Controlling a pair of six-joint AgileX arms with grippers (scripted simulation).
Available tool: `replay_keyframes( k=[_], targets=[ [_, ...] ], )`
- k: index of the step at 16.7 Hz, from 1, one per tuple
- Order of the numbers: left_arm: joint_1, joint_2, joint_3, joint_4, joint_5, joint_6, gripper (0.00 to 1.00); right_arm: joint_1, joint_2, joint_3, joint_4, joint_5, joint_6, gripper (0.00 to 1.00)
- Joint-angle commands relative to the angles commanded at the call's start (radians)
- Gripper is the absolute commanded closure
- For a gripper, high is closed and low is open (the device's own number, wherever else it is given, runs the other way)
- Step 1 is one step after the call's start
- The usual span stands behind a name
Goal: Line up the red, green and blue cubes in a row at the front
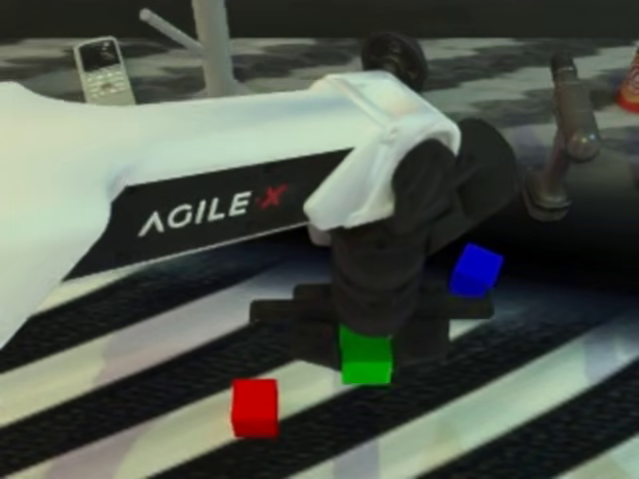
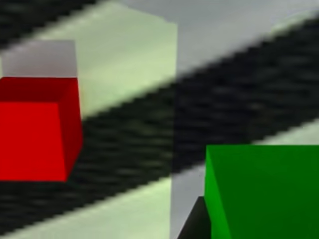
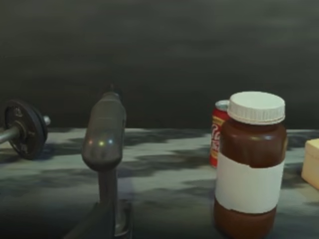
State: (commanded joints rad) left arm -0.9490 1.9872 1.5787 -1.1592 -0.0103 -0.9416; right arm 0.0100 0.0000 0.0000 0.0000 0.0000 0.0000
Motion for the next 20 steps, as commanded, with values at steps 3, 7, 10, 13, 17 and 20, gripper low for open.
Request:
replay_keyframes(
  k=[3,7,10,13,17,20],
  targets=[
    [-0.003,-0.002,-0.002,0.001,0.0,-0.005,1.0,0.0,0.0,0.0,0.0,0.0,0.0,0.0],
    [0.0,0.006,-0.012,0.016,0.0,0.0,1.0,0.0,0.0,0.0,0.0,0.0,0.0,0.0],
    [0.003,0.033,-0.074,0.109,-0.001,0.002,1.0,0.0,0.0,0.0,0.0,0.0,0.0,0.0],
    [0.005,0.065,-0.146,0.218,0.0,0.003,1.0,0.0,0.0,0.0,0.0,0.0,0.0,0.0],
    [0.004,0.079,-0.172,0.252,0.0,0.004,1.0,0.0,0.0,0.0,0.0,0.0,0.0,0.0],
    [0.004,0.079,-0.172,0.252,0.0,0.004,0.92,0.0,0.0,0.0,0.0,0.0,0.0,0.0]
  ],
)
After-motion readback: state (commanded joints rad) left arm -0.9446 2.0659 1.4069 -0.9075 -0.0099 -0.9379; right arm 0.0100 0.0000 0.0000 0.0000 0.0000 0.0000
